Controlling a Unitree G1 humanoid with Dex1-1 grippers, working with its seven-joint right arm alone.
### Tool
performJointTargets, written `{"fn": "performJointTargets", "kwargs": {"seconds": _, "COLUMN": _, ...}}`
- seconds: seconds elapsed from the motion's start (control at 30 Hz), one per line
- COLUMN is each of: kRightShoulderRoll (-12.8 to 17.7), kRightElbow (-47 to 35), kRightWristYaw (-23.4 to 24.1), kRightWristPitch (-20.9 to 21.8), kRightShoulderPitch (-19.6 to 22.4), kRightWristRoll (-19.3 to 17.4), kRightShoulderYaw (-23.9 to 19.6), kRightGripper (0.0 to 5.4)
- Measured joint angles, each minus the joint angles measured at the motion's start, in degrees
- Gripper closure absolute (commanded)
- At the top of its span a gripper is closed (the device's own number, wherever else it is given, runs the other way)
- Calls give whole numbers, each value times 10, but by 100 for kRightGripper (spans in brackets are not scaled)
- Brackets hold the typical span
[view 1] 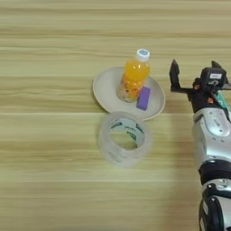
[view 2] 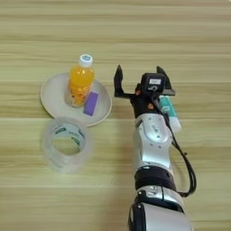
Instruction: Move the objects on the table
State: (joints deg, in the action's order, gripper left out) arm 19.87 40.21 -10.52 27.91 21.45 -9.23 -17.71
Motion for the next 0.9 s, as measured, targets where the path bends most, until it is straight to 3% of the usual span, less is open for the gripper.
{"fn": "performJointTargets", "kwargs": {"seconds": 0.43, "kRightShoulderRoll": 3, "kRightElbow": -5, "kRightWristYaw": 1, "kRightWristPitch": -1, "kRightShoulderPitch": -8, "kRightWristRoll": 9, "kRightShoulderYaw": 0, "kRightGripper": 4}}
{"fn": "performJointTargets", "kwargs": {"seconds": 0.67, "kRightShoulderRoll": 29, "kRightElbow": -80, "kRightWristYaw": 2, "kRightWristPitch": -19, "kRightShoulderPitch": -84, "kRightWristRoll": 21, "kRightShoulderYaw": -13, "kRightGripper": 4}}
{"fn": "performJointTargets", "kwargs": {"seconds": 0.9, "kRightShoulderRoll": 42, "kRightElbow": -105, "kRightWristYaw": 7, "kRightWristPitch": -51, "kRightShoulderPitch": -115, "kRightWristRoll": 22, "kRightShoulderYaw": -30, "kRightGripper": 4}}
